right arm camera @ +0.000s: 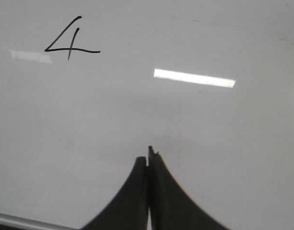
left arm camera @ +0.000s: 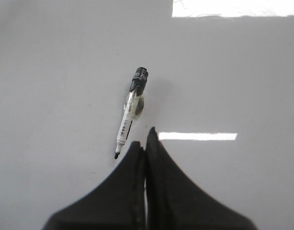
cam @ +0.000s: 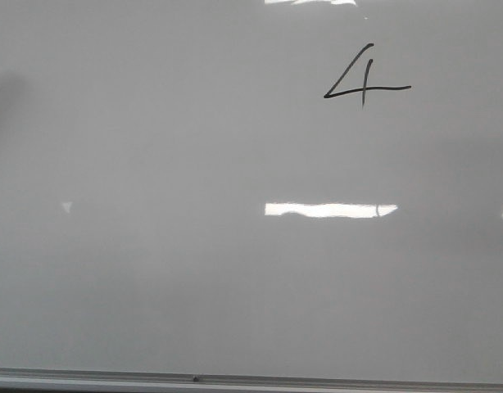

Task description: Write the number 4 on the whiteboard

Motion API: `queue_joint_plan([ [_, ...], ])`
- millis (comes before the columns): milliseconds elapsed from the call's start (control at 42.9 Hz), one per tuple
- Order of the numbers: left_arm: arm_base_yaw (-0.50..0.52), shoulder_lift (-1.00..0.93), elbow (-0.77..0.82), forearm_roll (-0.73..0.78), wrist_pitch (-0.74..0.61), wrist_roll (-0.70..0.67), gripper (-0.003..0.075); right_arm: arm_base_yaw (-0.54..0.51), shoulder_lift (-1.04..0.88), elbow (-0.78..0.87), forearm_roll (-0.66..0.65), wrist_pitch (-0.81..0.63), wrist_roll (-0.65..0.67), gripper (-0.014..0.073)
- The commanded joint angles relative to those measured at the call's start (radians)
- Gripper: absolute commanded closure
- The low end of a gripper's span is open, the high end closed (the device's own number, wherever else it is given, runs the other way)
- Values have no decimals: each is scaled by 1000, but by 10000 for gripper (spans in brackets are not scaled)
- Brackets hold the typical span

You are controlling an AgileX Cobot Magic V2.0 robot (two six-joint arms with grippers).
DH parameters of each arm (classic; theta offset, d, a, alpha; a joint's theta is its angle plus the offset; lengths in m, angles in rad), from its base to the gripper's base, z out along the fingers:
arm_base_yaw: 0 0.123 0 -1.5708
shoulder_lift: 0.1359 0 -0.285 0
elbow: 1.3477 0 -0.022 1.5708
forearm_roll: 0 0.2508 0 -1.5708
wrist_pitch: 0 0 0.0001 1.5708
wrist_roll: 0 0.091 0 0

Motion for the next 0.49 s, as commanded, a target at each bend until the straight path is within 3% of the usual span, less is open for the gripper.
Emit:
queue_joint_plan([
  [0, -7, -14, 5, -9, -82, -1, 741, -13, -38, 75, 0, -226, -14, 662],
  [327, -7, -14, 5, -9, -82, -1, 741, -14, -90, 287, 0, -498, -14, 662],
  [467, -7, -14, 5, -9, -82, -1, 741, -14, -90, 290, 1, -507, -14, 662],
])
